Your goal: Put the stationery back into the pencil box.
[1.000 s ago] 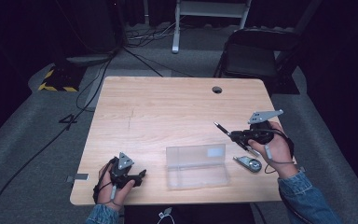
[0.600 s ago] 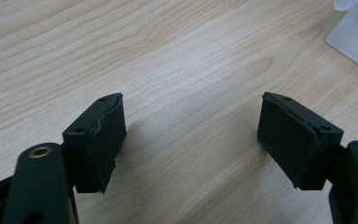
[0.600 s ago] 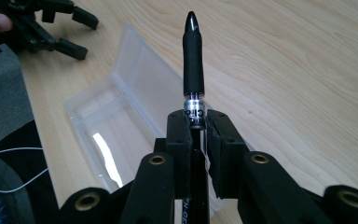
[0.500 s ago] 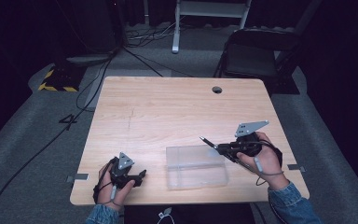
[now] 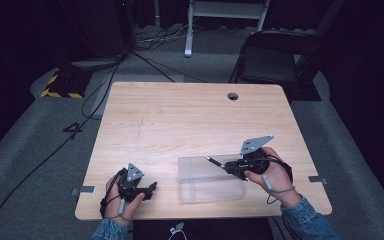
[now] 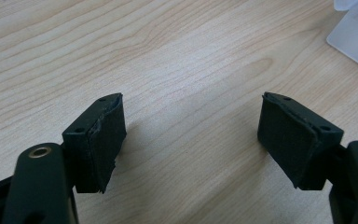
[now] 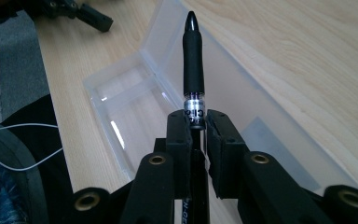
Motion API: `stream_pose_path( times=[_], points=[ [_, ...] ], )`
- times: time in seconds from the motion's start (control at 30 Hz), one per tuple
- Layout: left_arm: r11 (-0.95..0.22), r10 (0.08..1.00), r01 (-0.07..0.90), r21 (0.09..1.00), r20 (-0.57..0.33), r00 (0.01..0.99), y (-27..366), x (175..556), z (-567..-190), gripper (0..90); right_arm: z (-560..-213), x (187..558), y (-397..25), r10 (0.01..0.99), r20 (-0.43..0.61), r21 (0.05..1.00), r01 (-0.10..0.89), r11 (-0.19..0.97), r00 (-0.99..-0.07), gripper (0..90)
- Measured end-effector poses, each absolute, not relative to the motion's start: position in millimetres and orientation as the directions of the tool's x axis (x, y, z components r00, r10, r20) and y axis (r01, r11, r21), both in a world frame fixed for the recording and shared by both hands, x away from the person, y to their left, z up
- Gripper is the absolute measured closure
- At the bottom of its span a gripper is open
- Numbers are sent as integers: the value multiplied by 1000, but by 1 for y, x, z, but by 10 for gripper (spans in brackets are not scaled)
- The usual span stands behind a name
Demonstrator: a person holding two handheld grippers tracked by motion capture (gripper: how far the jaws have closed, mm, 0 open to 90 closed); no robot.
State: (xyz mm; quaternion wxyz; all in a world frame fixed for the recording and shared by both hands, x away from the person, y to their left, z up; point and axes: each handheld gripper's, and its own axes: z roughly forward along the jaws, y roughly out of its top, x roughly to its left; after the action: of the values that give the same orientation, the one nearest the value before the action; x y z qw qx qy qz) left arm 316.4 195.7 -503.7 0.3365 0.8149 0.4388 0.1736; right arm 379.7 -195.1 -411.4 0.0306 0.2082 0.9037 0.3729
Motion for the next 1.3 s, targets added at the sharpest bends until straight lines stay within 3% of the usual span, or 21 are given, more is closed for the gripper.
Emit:
stream_pose_path(
  times=[0.7,1.3],
  points=[
    [-388,831,600,700,-15,556,196,316,-504,234,-450,374,-165,279,71,587,267,765,-958,798],
    [-384,832,602,700,-19,554,195,316,-504,234,-464,375,-160,257,60,533,248,809,-965,798]
  ],
)
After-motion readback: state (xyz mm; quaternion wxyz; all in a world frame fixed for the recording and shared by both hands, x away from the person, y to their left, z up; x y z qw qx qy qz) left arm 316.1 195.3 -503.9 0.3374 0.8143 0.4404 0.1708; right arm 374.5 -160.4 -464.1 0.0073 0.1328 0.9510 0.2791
